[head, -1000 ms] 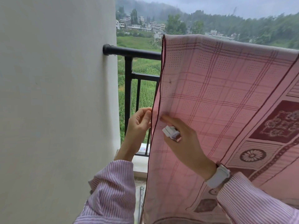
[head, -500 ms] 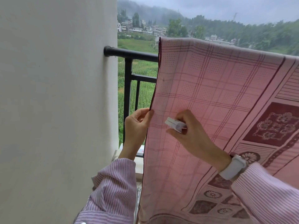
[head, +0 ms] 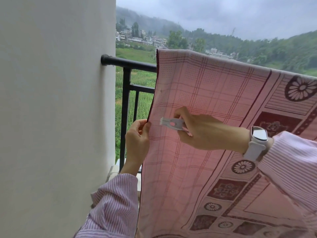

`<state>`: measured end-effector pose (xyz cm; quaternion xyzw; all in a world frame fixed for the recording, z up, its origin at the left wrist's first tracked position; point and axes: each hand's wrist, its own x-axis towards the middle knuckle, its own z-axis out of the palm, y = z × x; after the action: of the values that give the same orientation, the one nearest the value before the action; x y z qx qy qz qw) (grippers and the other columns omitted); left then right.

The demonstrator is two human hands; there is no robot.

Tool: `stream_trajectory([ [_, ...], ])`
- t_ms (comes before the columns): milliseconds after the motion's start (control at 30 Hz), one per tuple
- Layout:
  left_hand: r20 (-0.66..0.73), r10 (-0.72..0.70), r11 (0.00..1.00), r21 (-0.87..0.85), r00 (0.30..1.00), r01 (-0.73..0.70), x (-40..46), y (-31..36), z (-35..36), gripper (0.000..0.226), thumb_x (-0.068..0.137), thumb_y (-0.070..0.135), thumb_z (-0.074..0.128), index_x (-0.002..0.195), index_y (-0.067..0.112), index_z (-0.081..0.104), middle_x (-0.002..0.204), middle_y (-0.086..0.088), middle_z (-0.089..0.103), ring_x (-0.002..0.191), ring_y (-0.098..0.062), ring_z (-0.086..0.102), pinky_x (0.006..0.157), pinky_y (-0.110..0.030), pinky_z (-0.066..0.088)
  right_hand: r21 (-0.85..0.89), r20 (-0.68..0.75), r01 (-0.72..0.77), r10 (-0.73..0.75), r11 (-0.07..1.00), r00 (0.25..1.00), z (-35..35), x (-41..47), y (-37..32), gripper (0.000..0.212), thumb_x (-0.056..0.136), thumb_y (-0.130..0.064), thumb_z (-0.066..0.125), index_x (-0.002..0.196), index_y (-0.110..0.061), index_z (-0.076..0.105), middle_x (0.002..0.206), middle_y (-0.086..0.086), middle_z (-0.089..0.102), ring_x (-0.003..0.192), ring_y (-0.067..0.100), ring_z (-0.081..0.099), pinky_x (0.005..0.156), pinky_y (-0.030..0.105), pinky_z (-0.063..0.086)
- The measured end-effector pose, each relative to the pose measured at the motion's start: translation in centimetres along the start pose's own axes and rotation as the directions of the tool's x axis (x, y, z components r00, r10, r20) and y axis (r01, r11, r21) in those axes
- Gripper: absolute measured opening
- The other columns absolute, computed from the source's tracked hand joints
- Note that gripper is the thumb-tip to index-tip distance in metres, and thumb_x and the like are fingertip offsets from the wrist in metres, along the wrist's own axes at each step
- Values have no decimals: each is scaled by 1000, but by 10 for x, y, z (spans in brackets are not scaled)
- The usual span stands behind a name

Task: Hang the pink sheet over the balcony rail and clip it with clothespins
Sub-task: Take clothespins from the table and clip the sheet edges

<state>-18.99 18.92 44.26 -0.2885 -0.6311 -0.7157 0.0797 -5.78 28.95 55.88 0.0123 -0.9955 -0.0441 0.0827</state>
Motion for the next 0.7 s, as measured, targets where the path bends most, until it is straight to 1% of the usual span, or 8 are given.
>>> stream_trajectory([
  [100, -42, -2, 1000, -11, 999, 1, -5, 6, 2, 11, 89, 14, 52, 95, 7, 59, 77, 9, 57, 68, -4, 54, 58, -12, 49, -6, -44, 114, -114, 993, 992, -16, 13, 2, 21, 92, -23, 44, 108, -10, 38, 84, -2, 61, 46, 11, 49, 37, 20, 43],
  [167, -86, -18, 999, -33, 996, 15, -7, 10, 3, 10, 87, 13, 56, 94, 6, 59, 77, 9, 57, 68, -2, 54, 58, -8, 46, -25, -76, 216, -218, 976, 973, -29, 23, -1, 28, 92, -21, 45, 118, -11, 45, 102, 6, 62, 64, 16, 58, 47, 21, 50],
  [267, -123, -13, 999, -33, 992, 9, -9, 12, 3, 6, 86, 12, 58, 90, 8, 58, 75, 11, 57, 67, 3, 55, 59, -5, 44, -158, -87, 326, -342, 932, 936, -42, 39, -5, 43, 91, -22, 48, 132, -12, 40, 112, 10, 61, 83, 23, 60, 62, 28, 52],
  [333, -124, 21, 1000, -2, 992, -21, -10, 11, 2, 5, 85, 12, 59, 89, 8, 59, 75, 9, 58, 66, 6, 56, 61, -4, 43, -239, -43, 284, -303, 928, 952, -47, 51, -9, 39, 91, -21, 50, 127, -9, 39, 110, 11, 62, 75, 24, 59, 55, 27, 45],
  [400, -113, 59, 998, 40, 992, -55, -11, 9, 1, 8, 86, 14, 58, 89, 7, 60, 76, 4, 59, 68, 2, 56, 63, -5, 44, -326, 42, 288, -290, 901, 956, -51, 62, -18, 27, 92, -21, 51, 114, -8, 44, 102, 9, 63, 72, 20, 54, 56, 28, 44],
  [467, -108, 83, 995, 70, 991, -76, -12, 8, 2, 10, 86, 14, 57, 89, 5, 60, 79, -1, 60, 70, -1, 54, 64, -6, 44, -406, 81, 356, -354, 842, 932, -54, 68, -26, 20, 90, -18, 51, 108, -8, 48, 101, 5, 58, 84, 19, 51, 65, 30, 48],
  [567, -118, 98, 992, 94, 988, -87, -12, 7, 1, 12, 86, 14, 57, 90, 2, 61, 80, -3, 61, 70, -1, 54, 65, -5, 44, -512, 84, 411, -432, 754, 898, -57, 74, -33, 17, 88, -14, 49, 104, -8, 54, 104, 3, 53, 93, 18, 42, 81, 32, 44],
  [700, -113, 111, 989, 106, 987, -99, -11, 7, -1, 9, 85, 10, 58, 89, 3, 62, 80, -1, 61, 72, 0, 55, 67, -5, 44, -480, 119, 377, -367, 792, 923, -62, 82, -32, 15, 87, -25, 56, 91, -11, 58, 96, -2, 56, 91, 14, 36, 87, 34, 42],
])
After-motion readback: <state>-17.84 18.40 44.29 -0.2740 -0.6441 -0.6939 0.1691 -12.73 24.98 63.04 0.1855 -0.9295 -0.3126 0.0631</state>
